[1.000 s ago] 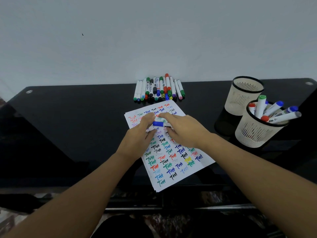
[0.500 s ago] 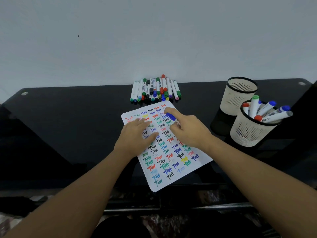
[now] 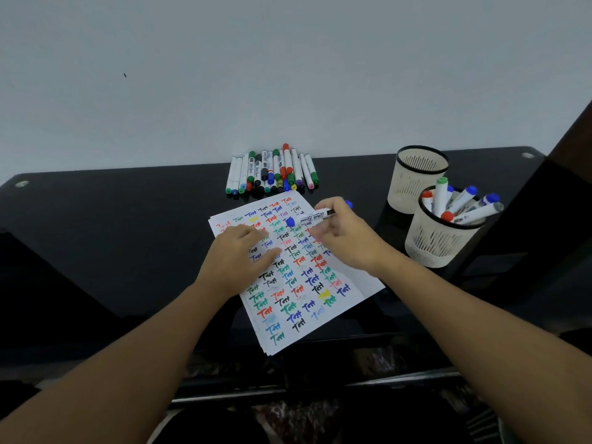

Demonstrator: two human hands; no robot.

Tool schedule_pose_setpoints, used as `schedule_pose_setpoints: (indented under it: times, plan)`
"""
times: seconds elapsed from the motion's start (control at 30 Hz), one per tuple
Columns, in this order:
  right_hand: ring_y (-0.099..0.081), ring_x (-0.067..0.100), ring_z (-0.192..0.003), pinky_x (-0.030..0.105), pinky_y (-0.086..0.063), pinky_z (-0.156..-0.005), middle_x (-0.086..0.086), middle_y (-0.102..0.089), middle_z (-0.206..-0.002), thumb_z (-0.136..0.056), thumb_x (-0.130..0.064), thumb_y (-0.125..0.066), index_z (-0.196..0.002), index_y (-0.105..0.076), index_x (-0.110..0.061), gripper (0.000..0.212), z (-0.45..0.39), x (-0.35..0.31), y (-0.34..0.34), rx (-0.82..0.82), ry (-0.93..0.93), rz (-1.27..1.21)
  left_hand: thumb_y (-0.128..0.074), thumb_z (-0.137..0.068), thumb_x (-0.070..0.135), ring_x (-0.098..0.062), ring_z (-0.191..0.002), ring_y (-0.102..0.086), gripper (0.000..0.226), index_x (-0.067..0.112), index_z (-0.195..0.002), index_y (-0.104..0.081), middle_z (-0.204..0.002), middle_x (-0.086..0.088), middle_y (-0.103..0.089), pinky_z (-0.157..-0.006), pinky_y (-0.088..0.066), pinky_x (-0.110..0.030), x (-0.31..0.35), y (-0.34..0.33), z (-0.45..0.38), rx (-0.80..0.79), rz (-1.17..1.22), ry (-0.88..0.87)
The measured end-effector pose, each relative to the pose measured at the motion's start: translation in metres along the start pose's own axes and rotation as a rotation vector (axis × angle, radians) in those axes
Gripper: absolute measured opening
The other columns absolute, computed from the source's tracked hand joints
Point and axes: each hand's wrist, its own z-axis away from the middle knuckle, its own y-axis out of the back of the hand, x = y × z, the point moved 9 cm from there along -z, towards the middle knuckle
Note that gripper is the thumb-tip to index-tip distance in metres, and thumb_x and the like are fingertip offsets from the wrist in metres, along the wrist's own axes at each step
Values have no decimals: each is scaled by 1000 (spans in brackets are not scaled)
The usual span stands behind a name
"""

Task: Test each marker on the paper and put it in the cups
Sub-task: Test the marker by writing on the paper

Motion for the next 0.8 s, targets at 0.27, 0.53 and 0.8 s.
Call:
schedule_pose_setpoints:
  times: [0.27,0.53,0.8]
  plan:
    - [-53,13,-70,36,-46,-68,7,-64,-81,-107,-53,-44,-110,-67,-14,45,24,-7,29,239,18,62,-17,-75,97,-21,-156,-10,97,47,-157,-25,-169,3,-17,-126,-10,-49,10,-21,4,-373,-48,80]
    - [-65,11,-77,38,-56,-70,-6,-71,-88,-104,-40,-59,-114,-54,-22,21,50,-23,59,378,140,304,-14,-80,96,-14,-156,12,84,59,-154,-3,-170,8,7,-125,8,-46,13,-43,22,-450,-107,53]
    - [-61,9,-72,35,-49,-69,-8,-65,-79,-105,-40,-57,-103,-62,-16,25,91,-43,124,583,138,345,-11,-75,99,-15,-156,8,90,58,-155,-6,-170,8,4,-126,5,-47,14,-41,22,-451,-116,53]
